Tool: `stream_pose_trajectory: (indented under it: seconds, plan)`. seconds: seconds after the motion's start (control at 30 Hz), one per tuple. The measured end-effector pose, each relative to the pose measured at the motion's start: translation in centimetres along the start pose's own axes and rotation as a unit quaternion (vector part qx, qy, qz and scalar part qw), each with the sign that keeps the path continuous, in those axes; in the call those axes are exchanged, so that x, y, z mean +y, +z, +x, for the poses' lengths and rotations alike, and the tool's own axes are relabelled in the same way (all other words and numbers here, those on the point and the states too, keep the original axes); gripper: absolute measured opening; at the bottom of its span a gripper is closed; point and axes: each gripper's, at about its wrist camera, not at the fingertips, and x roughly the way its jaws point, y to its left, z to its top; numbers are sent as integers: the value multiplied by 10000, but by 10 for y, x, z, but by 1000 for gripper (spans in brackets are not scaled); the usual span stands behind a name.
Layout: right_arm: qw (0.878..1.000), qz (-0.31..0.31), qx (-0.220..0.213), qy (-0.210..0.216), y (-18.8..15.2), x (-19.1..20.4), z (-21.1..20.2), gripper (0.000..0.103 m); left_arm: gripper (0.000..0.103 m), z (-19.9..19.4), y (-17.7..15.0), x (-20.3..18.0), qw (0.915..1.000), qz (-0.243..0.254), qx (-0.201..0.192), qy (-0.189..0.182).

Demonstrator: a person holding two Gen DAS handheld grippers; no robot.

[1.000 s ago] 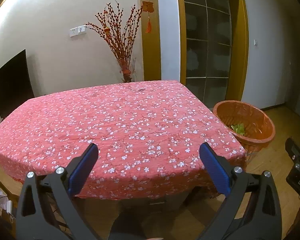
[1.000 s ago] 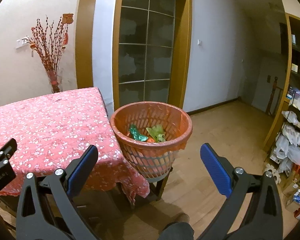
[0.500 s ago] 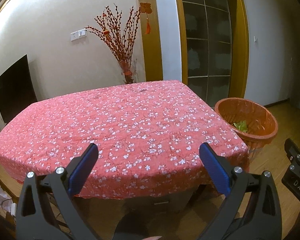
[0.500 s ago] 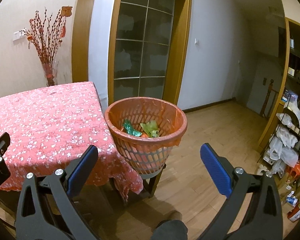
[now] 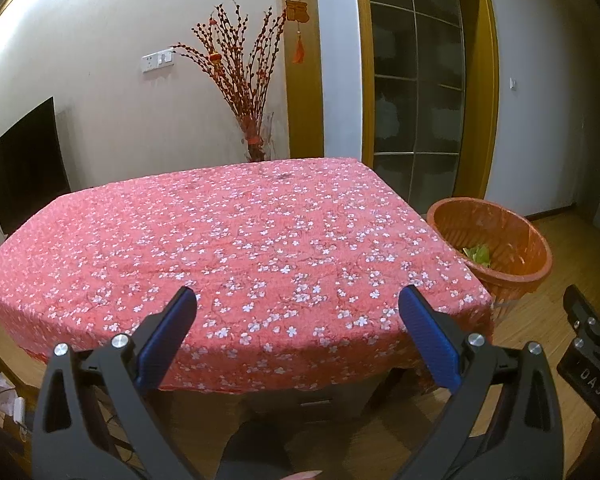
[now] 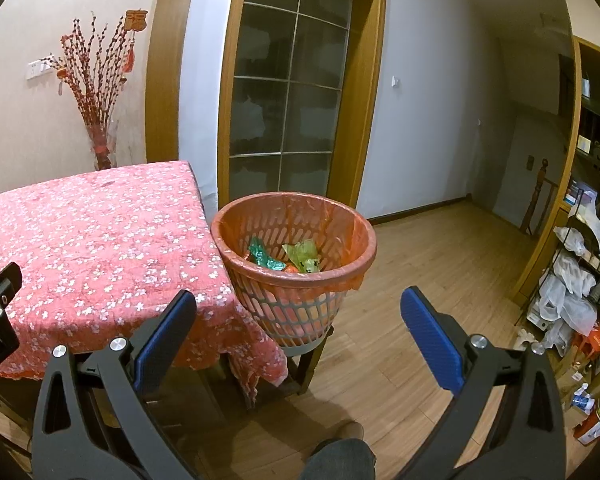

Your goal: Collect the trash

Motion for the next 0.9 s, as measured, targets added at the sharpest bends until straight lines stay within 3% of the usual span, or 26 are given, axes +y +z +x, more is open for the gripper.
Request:
stream_pose_trajectory:
  seconds: [0.9]
  plan:
    - [10000, -14, -5, 0, 1, 3, -1, 101, 99, -3, 3, -1, 9997, -131, -55, -173]
